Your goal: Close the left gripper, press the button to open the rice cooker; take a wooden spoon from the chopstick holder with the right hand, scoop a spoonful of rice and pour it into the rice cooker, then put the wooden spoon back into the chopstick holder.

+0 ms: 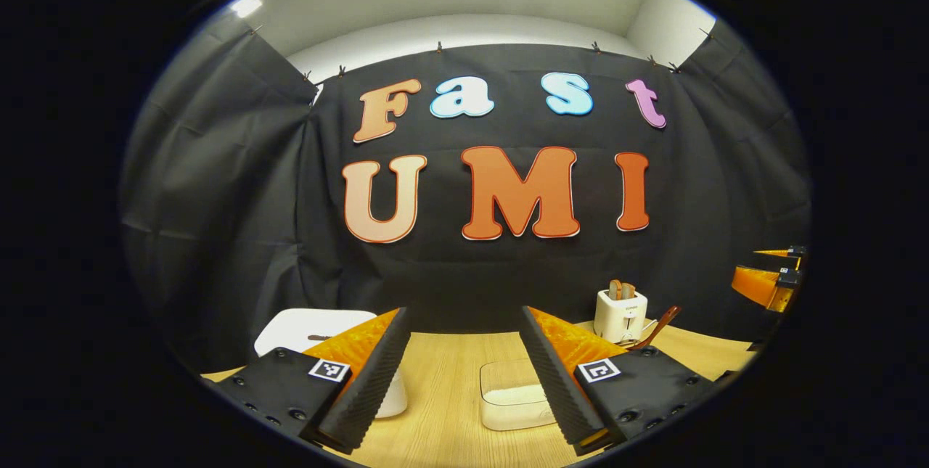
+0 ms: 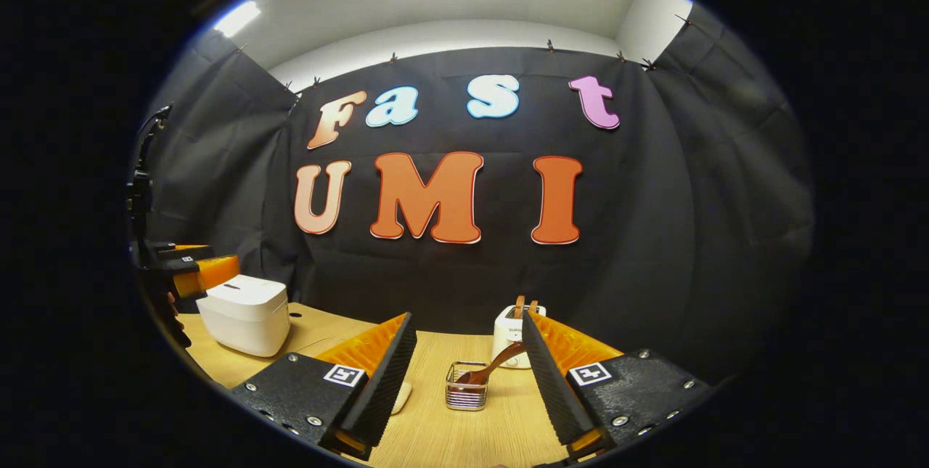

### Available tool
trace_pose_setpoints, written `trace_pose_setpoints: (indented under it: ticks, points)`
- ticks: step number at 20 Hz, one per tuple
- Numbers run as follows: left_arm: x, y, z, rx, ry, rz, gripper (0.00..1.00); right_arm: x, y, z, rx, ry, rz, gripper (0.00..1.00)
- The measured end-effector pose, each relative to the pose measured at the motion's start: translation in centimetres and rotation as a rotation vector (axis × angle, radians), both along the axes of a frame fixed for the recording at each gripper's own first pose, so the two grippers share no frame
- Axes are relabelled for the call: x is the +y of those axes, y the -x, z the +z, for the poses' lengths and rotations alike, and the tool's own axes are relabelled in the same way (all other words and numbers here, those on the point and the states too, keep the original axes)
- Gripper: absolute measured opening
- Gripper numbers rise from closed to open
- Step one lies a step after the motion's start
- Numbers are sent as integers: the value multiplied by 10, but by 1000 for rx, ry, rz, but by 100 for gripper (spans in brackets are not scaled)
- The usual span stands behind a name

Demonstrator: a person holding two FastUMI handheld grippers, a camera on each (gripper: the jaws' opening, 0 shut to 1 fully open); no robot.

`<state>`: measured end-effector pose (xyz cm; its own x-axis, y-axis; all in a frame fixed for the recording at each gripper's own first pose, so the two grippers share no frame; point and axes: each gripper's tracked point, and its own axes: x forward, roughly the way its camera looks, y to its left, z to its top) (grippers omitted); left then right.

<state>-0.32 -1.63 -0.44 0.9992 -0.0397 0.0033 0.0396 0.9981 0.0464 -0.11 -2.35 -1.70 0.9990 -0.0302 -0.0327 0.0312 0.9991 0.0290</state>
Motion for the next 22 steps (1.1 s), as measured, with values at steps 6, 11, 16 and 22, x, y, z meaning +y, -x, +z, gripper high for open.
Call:
trace_pose_setpoints:
  ticks: [6,11,16,22]
  points:
    - [11,-7,-3,-8,-9,26,98,-4,-10,-11,15,-17,-9,87]
    - [26,-32,-1,-18,7,41,99,-3,-35,-31,51,-31,-19,87]
    - [67,-63,-3,8,21,142,14,3,-65,-58,117,-50,-8,87]
    - [128,-99,-18,147,-11,291,4,-8,-98,-90,191,-55,-46,87]
